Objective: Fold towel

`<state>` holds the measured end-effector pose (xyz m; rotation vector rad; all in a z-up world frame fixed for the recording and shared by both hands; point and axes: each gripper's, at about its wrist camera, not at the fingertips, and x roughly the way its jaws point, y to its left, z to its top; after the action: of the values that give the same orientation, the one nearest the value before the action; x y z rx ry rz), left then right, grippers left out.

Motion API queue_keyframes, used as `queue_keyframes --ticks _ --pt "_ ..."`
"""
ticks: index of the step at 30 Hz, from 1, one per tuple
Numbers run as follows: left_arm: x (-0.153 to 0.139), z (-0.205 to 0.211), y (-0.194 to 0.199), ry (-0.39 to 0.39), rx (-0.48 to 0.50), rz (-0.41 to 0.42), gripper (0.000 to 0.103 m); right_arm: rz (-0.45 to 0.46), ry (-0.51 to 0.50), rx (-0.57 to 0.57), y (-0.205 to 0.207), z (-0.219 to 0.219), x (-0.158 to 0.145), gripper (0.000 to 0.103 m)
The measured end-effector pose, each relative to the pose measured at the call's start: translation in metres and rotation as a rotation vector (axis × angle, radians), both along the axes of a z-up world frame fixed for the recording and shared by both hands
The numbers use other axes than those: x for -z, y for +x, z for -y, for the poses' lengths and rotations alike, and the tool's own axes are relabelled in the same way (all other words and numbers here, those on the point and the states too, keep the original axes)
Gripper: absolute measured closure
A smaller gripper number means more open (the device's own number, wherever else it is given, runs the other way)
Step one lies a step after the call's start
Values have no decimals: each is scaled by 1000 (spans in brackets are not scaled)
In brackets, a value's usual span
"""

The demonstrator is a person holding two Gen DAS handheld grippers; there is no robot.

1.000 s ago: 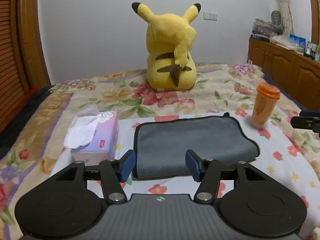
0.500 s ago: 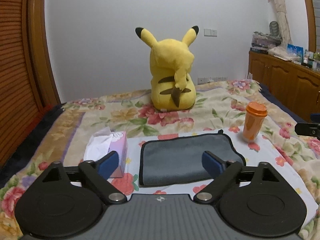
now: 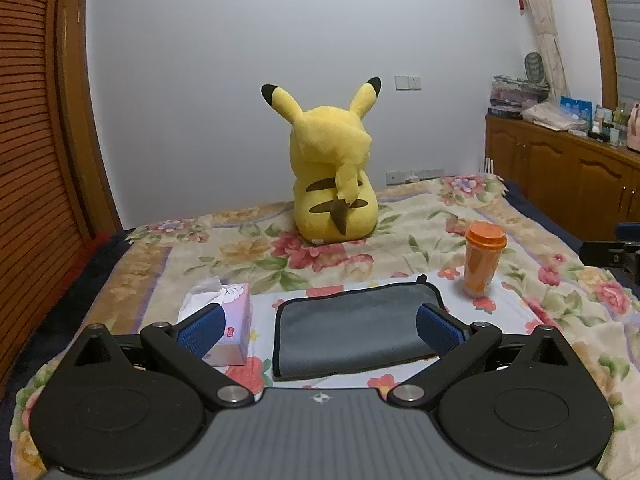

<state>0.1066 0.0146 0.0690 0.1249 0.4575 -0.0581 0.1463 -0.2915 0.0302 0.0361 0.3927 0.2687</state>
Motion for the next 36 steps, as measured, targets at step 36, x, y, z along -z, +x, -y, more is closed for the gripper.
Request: queue_keyframes --ticks 36 --pt "46 20 -69 -36 -10 -64 0 -29 6 -4 -67 -17 32 0"
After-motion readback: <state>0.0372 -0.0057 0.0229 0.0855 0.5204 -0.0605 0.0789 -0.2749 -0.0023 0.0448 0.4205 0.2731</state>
